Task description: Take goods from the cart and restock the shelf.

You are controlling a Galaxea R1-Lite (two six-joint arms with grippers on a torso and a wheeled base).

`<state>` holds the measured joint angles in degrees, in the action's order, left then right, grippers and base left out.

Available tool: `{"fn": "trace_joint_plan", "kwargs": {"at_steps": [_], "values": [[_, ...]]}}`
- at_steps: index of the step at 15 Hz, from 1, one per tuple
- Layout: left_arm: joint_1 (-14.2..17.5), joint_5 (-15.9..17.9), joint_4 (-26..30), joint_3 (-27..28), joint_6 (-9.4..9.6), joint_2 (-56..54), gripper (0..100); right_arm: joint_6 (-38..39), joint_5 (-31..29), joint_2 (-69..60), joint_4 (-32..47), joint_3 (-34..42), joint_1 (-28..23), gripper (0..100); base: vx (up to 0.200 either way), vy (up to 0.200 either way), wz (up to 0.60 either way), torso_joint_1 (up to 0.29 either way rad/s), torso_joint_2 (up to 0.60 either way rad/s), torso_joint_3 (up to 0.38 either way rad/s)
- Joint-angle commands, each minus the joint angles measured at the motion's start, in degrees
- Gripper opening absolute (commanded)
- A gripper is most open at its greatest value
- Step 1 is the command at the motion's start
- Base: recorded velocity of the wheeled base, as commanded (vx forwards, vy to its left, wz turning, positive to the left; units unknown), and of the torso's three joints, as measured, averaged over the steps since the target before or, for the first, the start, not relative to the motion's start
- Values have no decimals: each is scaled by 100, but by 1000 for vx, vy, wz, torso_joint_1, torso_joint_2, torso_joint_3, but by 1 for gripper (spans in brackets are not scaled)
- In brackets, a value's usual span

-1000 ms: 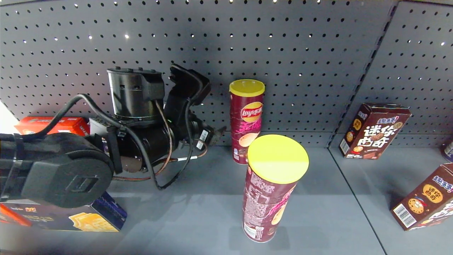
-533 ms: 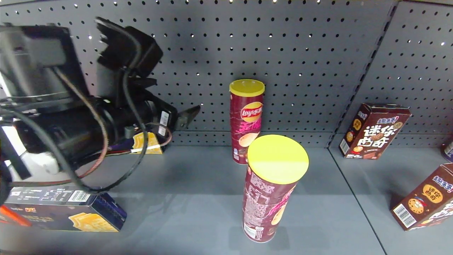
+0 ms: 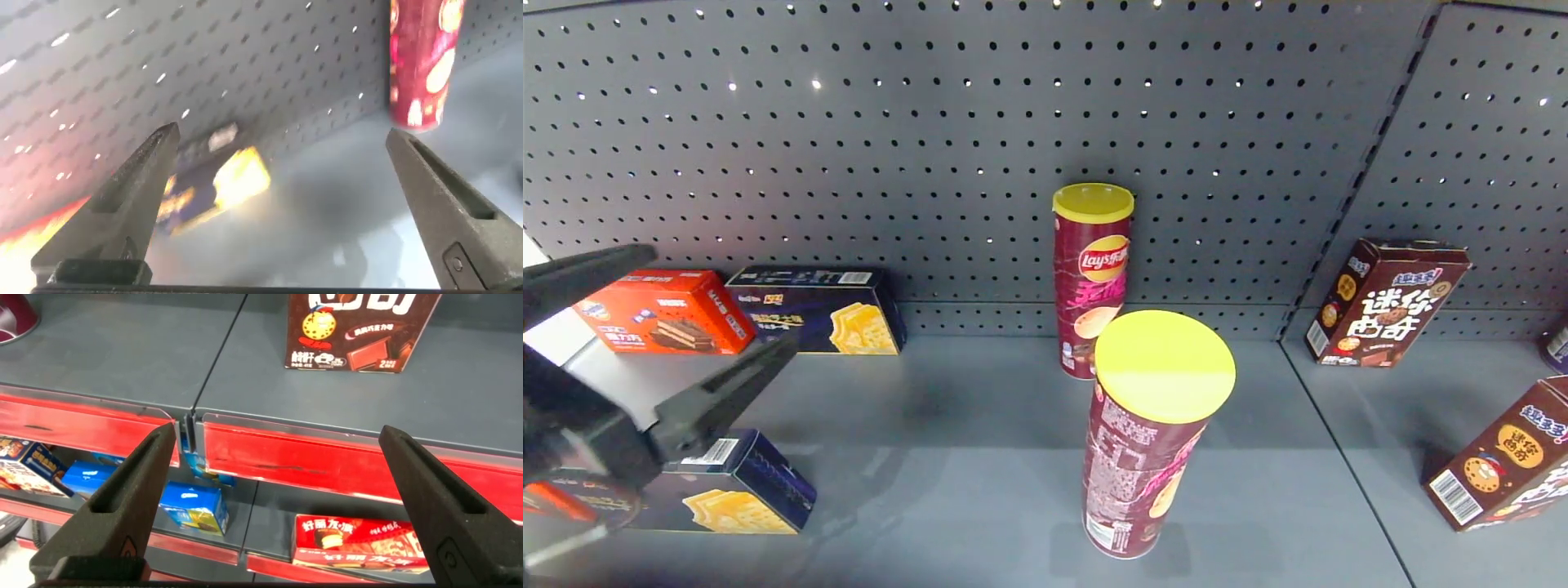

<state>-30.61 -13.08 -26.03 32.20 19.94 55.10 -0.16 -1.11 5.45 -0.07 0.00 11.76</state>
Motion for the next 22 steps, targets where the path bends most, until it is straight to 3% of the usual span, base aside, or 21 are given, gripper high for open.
{"fn": "trace_joint_plan", "kwargs": {"at_steps": [1, 3, 4, 7, 8, 10, 11, 12, 17, 18, 19, 20, 21, 22], "values": [[29, -371, 10, -987, 1, -1476, 100, -2, 5, 0, -1, 0, 1, 100, 0, 0, 0, 0, 0, 0], [90, -502, 238, -1629, -8, -2170, 100, -2, 5, 9, -1, 0, 1, 100, 0, 0, 0, 0, 0, 0], [205, -661, 572, -1901, -52, -2504, 100, -2, 5, 9, -1, 0, 1, 100, 0, 0, 0, 0, 0, 0], [583, -678, 1750, -2771, -114, -3946, 100, -2, 5, 9, -1, 0, 1, 100, 0, 0, 0, 0, 0, 0], [741, -678, 2269, -2991, -193, -4570, 100, -2, 5, 9, -1, 0, 1, 100, 0, 0, 0, 0, 0, 0], [1198, -678, 2989, -2859, -685, -5132, 100, -2, 5, 9, -1, 0, 1, 100, 0, 0, 0, 0, 0, 0], [1418, -678, 3086, -2833, -1010, -5123, 100, 33, -12, 9, -1, 0, 1, 100, 0, 0, 0, 0, 0, 0], [1444, -678, 3104, -2833, -1168, -5106, 100, 69, -74, 0, -10, 0, -7, 100, 0, 0, 0, 0, 0, 0], [1321, -643, 3104, -2833, -1221, -4886, 100, 25, -346, -9, -10, 0, -60, 100, 0, 0, 0, 0, 0, 0], [1127, -652, 3104, -2833, -1230, -4825, 100, 139, -381, -18, -19, 0, -412, 100, 0, 0, 0, 0, 0, 0], [1110, -652, 3104, -2833, -1230, -4825, 100, 148, -390, -18, -19, 0, -438, 100, 0, 0, 0, 0, 0, 0], [978, -652, 3104, -2833, -1230, -4614, 100, 315, -821, 519, -608, -1257, -755, 100, 0, 0, 0, 0, 0, 0], [960, -652, 3104, -2833, -1230, -4605, 100, 350, -847, 835, -678, -1723, -746, 100, 0, 0, 0, 0, 0, 0], [873, -652, 3104, -2833, -1265, -4455, 100, 587, -504, 2021, 60, -3278, -561, 100, 0, 0, 0, 0, 0, 0]]}}
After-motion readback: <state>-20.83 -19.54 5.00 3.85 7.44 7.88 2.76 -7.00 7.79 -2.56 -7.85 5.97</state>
